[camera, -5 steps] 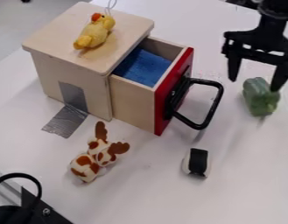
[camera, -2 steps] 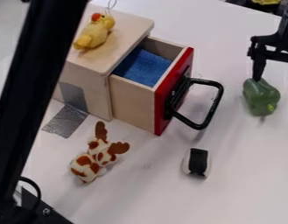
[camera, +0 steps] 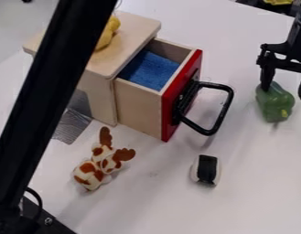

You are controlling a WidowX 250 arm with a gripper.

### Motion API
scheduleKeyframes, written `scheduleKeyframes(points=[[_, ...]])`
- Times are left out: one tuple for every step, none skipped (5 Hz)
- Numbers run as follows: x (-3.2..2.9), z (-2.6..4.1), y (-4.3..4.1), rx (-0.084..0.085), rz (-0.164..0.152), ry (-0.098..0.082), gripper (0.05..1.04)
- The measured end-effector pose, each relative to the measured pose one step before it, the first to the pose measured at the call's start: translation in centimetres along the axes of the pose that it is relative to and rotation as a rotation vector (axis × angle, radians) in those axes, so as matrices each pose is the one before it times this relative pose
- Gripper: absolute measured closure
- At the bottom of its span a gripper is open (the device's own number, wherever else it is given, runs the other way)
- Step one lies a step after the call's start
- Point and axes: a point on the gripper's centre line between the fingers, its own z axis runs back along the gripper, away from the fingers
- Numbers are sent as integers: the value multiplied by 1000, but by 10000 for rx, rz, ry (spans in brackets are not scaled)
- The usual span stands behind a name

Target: Take the green thing on the table and put it inside the drawer

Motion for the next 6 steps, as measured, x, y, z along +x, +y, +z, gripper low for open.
scheduleKeyframes(points=[[-528,-2004,192,374,-87,448,86],[-284,-346,37,65,-52,161,86],[-66,-37,48,27,-107,37,123],[28,-73,-143,10,-351,-101,267],[557,302,146,96,-749,-441,268],[540,3205,796,165,-744,-818,268]])
